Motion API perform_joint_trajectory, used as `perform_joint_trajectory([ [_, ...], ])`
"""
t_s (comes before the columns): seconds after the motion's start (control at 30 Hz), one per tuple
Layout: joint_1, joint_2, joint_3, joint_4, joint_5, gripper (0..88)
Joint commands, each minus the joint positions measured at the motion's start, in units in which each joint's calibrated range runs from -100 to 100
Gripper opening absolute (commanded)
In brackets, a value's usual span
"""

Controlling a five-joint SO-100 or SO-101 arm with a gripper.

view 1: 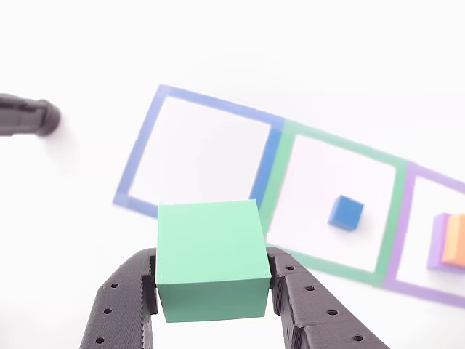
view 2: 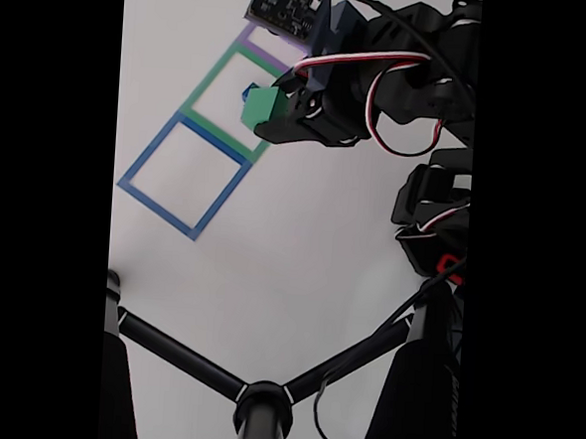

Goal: Tower of hanoi

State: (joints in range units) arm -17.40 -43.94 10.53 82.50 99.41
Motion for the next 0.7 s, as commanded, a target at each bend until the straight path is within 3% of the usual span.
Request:
perform_joint_trajectory([
  [0.0, -2.74, -2.04, -0.44, -1.21, 0.59, 10.3],
  [0.2, -3.03, -4.87, 14.74, -14.49, 0.59, 10.3],
  [0.67, -3.41, -2.20, 56.56, -69.47, 0.59, 10.4],
])
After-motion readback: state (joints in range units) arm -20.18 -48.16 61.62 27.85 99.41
